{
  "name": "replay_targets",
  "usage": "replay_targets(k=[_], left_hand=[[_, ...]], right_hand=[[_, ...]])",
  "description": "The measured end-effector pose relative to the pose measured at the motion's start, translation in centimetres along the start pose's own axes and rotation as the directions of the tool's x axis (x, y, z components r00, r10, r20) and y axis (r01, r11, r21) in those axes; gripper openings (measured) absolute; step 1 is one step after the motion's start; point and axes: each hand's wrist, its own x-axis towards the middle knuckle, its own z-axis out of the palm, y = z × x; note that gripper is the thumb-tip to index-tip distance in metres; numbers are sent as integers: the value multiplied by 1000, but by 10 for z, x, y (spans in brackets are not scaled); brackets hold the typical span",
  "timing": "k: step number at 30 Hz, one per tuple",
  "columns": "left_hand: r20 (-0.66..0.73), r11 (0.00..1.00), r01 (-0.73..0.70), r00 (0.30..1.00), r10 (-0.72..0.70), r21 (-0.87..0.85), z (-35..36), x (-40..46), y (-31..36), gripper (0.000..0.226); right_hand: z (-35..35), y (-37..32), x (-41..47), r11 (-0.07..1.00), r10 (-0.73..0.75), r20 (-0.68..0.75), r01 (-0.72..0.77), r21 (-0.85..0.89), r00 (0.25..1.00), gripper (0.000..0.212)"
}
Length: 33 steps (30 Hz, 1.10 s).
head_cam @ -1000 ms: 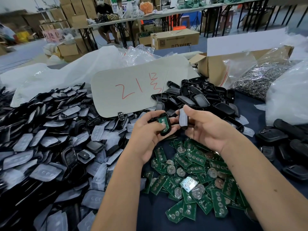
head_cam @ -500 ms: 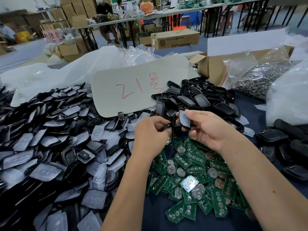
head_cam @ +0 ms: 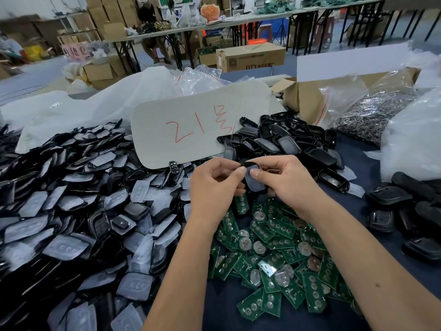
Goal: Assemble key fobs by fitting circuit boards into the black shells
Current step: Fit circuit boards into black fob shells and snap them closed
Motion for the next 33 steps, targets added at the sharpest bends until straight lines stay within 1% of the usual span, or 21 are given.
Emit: replay_targets(k=[3, 6, 8, 10, 14, 17, 20, 21, 22, 23, 24, 25, 27, 29, 30, 31, 32, 33], left_hand=[[-18, 1000, -8, 1000, 8, -7, 1, 0, -1, 7], [-7, 999, 13, 1000, -13, -42, 0, 0, -1, 8], [15, 996, 32, 999, -30, -87, 0, 0, 0, 11], [30, 995, 36, 999, -33, -98, 0, 0, 1, 18], [47, 992, 48, 998, -43, -113, 3, 0, 1, 30], [5, 993, 44, 999, -44, -109, 3, 1, -1, 28], [-28, 990, 37, 999, -41, -137, 3, 2, -2, 22], [-14, 985, 40, 999, -43, -168, 3, 2, -2, 19], [13, 975, 52, 999, -51, -218, 3, 1, 0, 14], [48, 957, 71, 997, -60, -282, 2, 1, 2, 10], [88, 936, 92, 994, -66, -340, 0, 1, 4, 10], [134, 918, 107, 989, -60, -381, -3, 2, 5, 14], [228, 912, 109, 974, -18, -394, -8, 2, 4, 22], [268, 935, 61, 963, 38, -350, -9, 1, 3, 22], [268, 940, 43, 962, 52, -338, -8, 1, 3, 18], [255, 941, 36, 965, 54, -336, -6, 0, 4, 12], [244, 938, 41, 969, 47, -344, -5, 0, 5, 9], [240, 936, 52, 970, 36, -349, -5, 0, 4, 9]], right_hand=[[1, 0, 0, 999, -47, -19, 47, -24, 999, 25], [1, 0, -1, 998, -56, 17, 57, -19, 998, 22], [1, -3, -2, 999, -41, 43, 40, 17, 998, 25], [2, -5, -2, 998, -20, 50, 18, 54, 999, 28], [3, -3, -2, 997, 37, 63, -41, 65, 997, 33], [3, -3, -2, 996, 22, 102, -31, 87, 995, 37], [5, 0, -1, 999, -2, 57, 0, 43, 998, 34], [6, 1, 0, 998, 0, 40, -3, 70, 999, 32], [7, 1, 1, 989, 20, 28, -24, 149, 999, 30], [7, -1, 1, 958, 63, 31, -69, 279, 998, 28], [8, -4, 2, 895, 111, 63, -127, 428, 992, 29], [8, -7, 1, 811, 152, 110, -187, 555, 982, 33], [5, -11, 0, 648, 205, 215, -297, 701, 955, 42], [1, -13, -3, 512, 228, 334, -404, 758, 915, 41], [0, -13, -4, 455, 237, 382, -449, 769, 894, 43], [-1, -13, -5, 419, 251, 408, -478, 772, 878, 47], [-1, -13, -5, 427, 266, 408, -486, 762, 873, 49], [-2, -12, -5, 490, 278, 388, -477, 730, 879, 47]])
